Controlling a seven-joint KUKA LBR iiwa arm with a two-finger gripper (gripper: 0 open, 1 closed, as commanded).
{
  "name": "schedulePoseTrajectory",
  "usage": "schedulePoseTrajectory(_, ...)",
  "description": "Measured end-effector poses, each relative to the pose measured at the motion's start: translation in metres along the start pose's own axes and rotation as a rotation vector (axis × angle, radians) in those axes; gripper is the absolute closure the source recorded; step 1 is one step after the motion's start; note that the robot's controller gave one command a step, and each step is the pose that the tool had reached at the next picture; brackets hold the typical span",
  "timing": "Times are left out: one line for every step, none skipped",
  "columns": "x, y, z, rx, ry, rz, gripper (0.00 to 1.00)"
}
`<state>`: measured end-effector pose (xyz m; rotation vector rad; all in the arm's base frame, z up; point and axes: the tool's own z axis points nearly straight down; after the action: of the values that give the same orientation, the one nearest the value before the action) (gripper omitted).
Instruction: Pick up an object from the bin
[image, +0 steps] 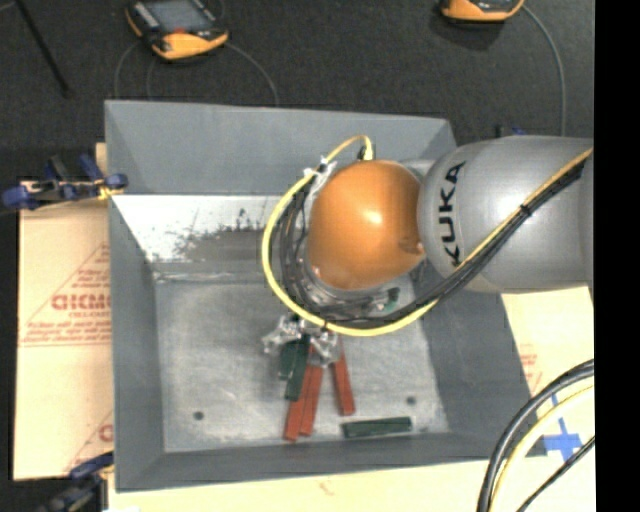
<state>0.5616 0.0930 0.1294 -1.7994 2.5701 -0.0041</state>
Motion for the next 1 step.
schedulePoseTrajectory(0.0004,0.0002,-0.003,-0.002,0.001,0.002,1.0)
